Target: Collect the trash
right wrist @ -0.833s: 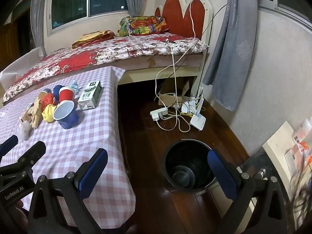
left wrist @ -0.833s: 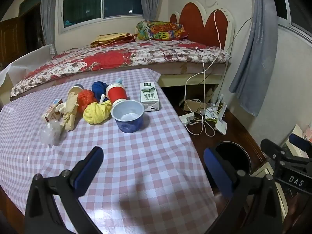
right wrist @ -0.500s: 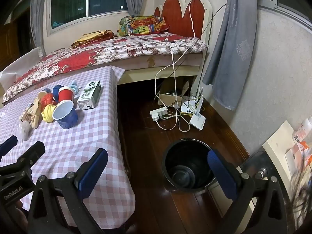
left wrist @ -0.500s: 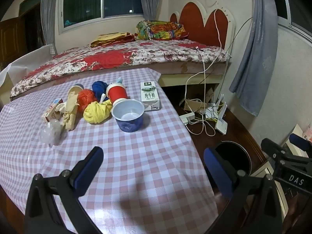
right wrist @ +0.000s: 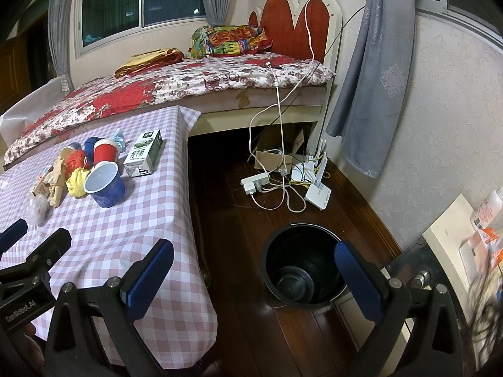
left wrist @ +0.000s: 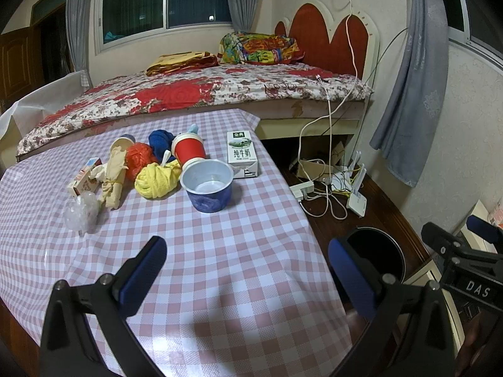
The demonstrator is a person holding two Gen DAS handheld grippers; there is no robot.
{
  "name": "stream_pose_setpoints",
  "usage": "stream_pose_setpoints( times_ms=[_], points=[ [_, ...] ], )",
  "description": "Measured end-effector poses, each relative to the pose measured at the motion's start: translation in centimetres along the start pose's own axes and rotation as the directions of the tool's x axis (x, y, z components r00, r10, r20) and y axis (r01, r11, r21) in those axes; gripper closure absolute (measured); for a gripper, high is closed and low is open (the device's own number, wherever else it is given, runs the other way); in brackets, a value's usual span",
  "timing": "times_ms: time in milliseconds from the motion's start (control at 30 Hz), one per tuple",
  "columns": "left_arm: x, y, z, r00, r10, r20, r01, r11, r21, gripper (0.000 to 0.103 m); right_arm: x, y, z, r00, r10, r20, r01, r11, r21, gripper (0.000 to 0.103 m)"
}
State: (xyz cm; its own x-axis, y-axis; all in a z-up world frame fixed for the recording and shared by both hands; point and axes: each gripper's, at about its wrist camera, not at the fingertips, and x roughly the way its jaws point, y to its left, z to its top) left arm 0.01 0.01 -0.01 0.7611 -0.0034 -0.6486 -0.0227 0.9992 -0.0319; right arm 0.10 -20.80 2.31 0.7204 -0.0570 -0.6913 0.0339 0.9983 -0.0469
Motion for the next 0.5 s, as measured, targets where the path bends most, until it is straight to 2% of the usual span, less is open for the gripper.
stream_pose_setpoints(
  times_ms=[500],
  points=[
    [0.00, 0.00, 0.00, 1.000, -0.001, 0.001, 0.001, 1.000, -0.001, 0.000, 0.10, -0.08, 0.12, 1.000, 0.001, -0.001, -0.001, 1.000, -0.002, 0.000]
  ],
)
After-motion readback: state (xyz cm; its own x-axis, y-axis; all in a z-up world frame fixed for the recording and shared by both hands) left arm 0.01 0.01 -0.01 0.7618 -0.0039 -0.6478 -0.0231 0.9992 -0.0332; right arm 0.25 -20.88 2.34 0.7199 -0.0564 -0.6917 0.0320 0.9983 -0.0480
